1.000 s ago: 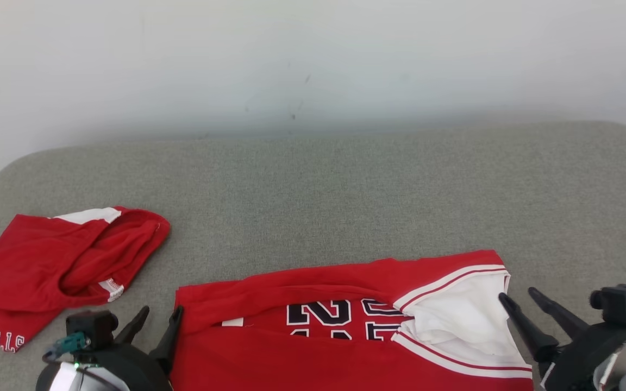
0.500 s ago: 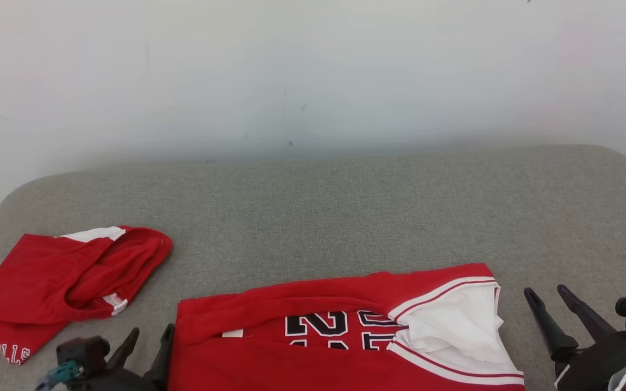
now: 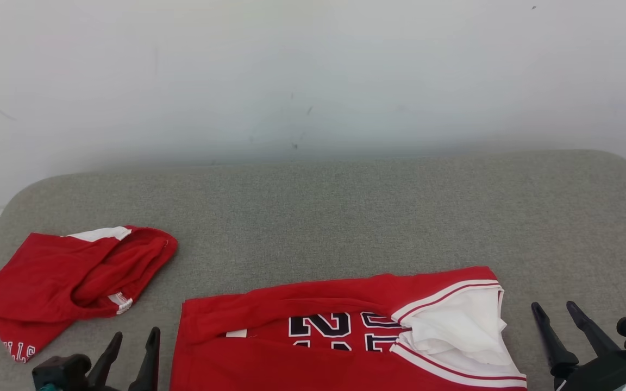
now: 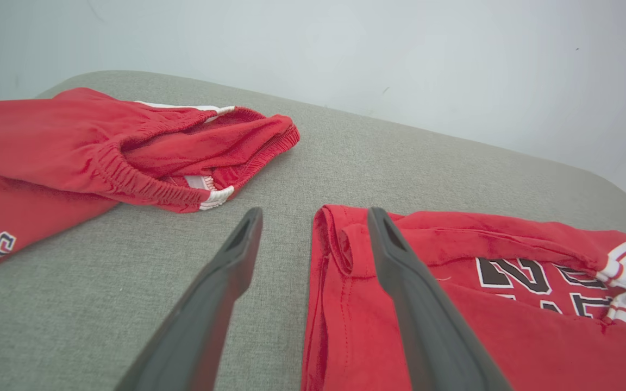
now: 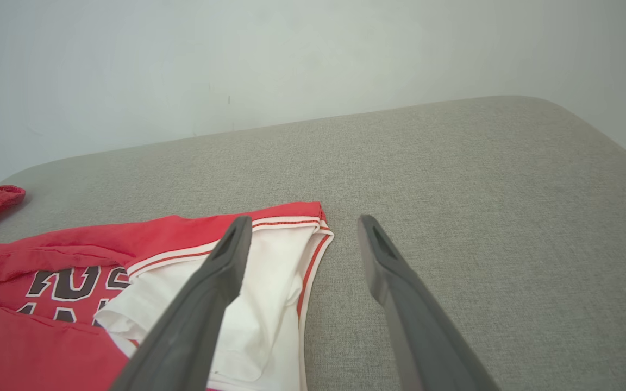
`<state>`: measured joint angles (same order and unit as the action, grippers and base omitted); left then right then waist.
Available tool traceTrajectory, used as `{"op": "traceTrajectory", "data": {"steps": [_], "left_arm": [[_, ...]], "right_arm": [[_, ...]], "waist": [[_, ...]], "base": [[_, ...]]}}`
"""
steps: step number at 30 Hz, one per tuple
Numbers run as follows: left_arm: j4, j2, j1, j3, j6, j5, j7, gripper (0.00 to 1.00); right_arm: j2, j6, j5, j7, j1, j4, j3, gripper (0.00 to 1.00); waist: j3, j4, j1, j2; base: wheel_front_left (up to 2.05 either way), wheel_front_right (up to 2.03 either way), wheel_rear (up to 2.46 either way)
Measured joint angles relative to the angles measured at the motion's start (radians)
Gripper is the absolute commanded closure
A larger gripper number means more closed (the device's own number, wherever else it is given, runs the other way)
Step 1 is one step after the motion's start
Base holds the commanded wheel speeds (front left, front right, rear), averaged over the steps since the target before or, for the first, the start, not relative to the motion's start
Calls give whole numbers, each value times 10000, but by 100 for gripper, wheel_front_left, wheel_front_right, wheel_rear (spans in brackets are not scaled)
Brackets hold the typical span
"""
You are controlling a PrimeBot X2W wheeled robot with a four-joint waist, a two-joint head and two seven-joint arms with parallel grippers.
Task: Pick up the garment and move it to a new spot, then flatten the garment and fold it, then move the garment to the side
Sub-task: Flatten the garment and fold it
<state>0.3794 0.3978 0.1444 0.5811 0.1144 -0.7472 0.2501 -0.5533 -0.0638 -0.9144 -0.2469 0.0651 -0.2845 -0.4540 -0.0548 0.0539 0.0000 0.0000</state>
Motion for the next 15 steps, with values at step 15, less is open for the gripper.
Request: {"op": "traceTrajectory", "data": {"steps": [15], "left_arm": [[-1455, -407, -996, -1258, 96, 1547, 2, 0]], "right_arm": [[194, -334, 439, -10, -180, -44, 232, 0]], "waist": [[194, 291, 0, 0]], "base": [[0, 0, 0]]}}
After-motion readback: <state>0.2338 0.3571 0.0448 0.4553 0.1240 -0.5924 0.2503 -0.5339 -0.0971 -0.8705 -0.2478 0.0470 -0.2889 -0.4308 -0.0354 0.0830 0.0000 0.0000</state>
